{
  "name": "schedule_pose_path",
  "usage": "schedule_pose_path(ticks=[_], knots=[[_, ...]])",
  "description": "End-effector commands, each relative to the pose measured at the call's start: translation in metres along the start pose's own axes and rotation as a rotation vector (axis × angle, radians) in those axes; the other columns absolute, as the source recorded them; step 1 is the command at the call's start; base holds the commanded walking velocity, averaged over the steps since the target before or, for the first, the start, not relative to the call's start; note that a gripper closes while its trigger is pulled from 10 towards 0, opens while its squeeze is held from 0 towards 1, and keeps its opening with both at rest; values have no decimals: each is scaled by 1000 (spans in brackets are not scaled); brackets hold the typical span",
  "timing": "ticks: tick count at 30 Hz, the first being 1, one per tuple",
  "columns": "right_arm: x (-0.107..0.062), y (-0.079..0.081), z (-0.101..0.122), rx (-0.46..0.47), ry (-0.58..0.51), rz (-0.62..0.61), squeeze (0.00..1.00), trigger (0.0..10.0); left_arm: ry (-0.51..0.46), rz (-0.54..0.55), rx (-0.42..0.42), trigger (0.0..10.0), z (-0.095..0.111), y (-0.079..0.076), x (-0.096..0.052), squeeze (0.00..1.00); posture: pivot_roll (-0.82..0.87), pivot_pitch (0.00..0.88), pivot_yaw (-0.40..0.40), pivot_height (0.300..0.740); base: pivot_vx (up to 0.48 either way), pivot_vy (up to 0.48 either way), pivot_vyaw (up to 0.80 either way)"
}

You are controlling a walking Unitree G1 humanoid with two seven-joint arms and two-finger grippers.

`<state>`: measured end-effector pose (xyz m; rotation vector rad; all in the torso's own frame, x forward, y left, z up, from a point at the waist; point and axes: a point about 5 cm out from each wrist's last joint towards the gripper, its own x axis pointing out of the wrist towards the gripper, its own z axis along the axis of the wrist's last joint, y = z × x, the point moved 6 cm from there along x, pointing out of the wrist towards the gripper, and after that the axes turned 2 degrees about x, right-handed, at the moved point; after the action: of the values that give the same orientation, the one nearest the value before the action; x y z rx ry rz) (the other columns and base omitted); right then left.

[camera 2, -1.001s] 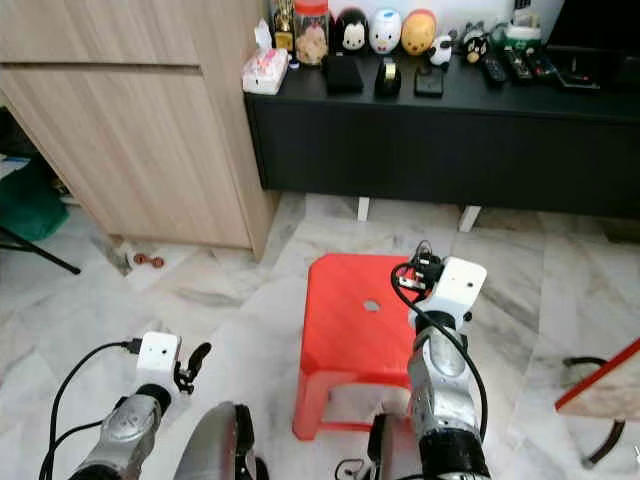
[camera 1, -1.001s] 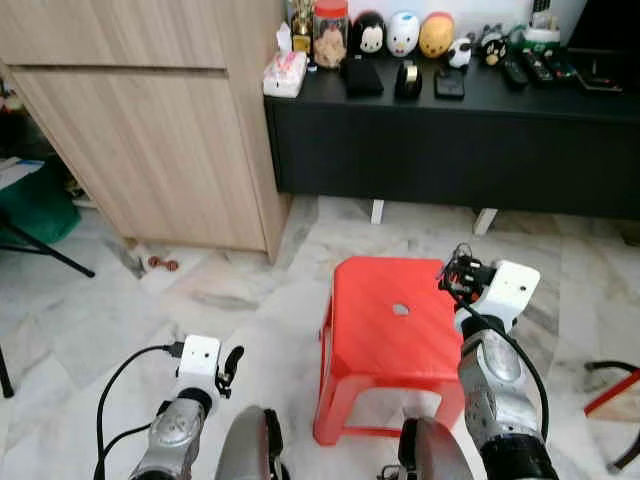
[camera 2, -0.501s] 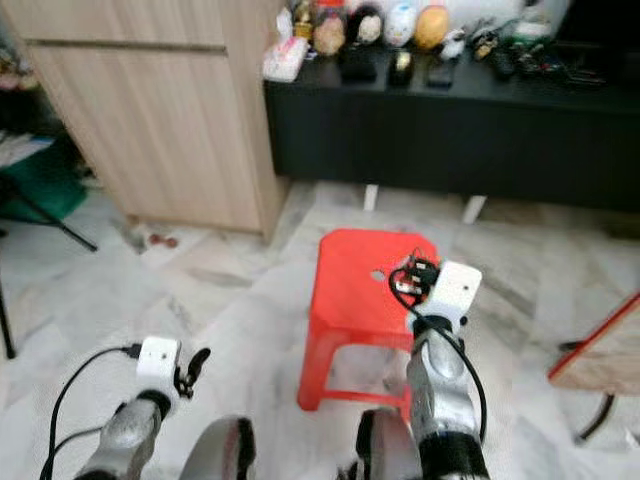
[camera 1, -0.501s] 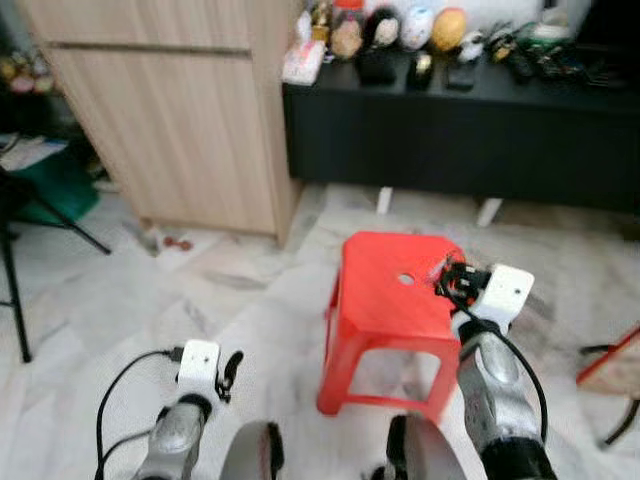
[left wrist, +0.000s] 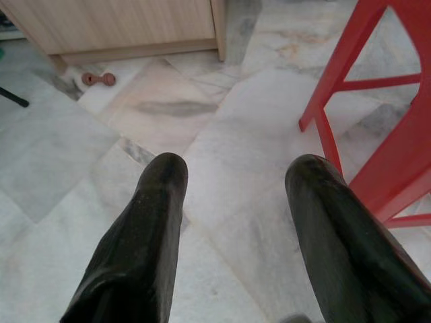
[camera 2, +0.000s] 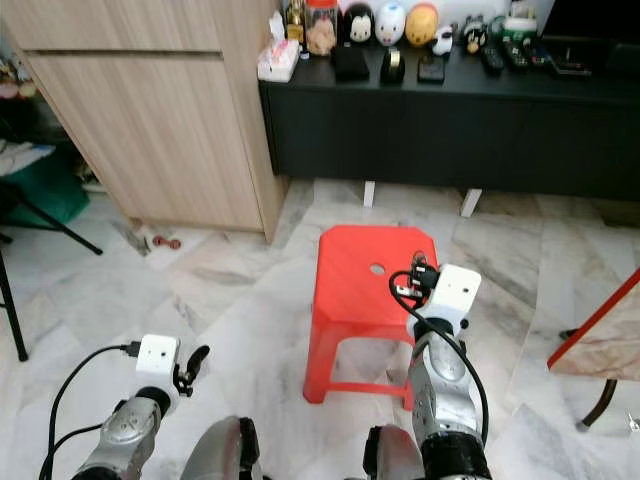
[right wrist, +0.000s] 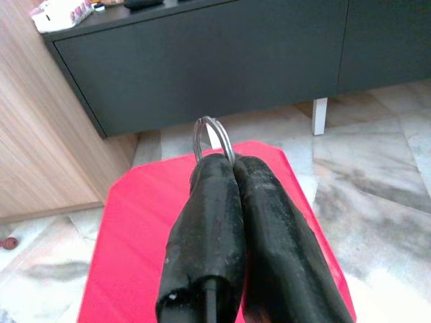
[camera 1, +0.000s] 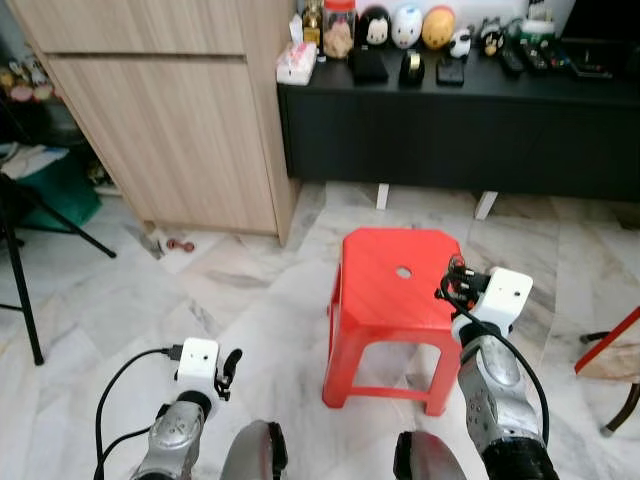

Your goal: Hang keys on a hook

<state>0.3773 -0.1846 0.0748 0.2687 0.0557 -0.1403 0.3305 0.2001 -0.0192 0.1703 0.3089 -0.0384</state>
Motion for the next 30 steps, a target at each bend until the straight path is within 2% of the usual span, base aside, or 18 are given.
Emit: schedule_pose_path(ticks=[1, 8, 11, 21, 25, 27, 30], knots=[[1, 5, 1, -11, 0, 13, 0, 10000, 20, 15, -2, 10000, -5, 4, -1, 0, 56, 92, 22, 694, 0, 0, 0], [1, 2, 1, -7, 1, 1, 0, 10000, 21, 28, -15, 10000, -6, 7, -2, 0, 53, 90, 22, 724, 0, 0, 0], [0, 1, 1, -7, 0, -4, 0, 10000, 30, 68, -49, 10000, -8, 15, -3, 0, 52, 87, 21, 739, 0, 0, 0], [0, 0, -3, 9, 10, -13, 0, 10000, 67, 58, -37, 10000, -17, 14, -6, 0, 51, 78, 22, 740, 0, 0, 0], [-4, -10, -16, -40, 51, -27, 0, 10000, 114, 67, -49, 10000, -30, 13, -12, 0, 49, 74, 16, 740, 0, 0, 0], [-9, -27, -22, -84, 66, -75, 0, 10000, 152, 77, -51, 10000, -42, 15, -18, 0, 54, 72, 7, 740, 0, 0, 0], [-10, -31, -19, -107, 50, -83, 0, 10000, 181, 83, -53, 10000, -49, 16, -21, 0, 56, 72, 6, 740, 0, 0, 0]])
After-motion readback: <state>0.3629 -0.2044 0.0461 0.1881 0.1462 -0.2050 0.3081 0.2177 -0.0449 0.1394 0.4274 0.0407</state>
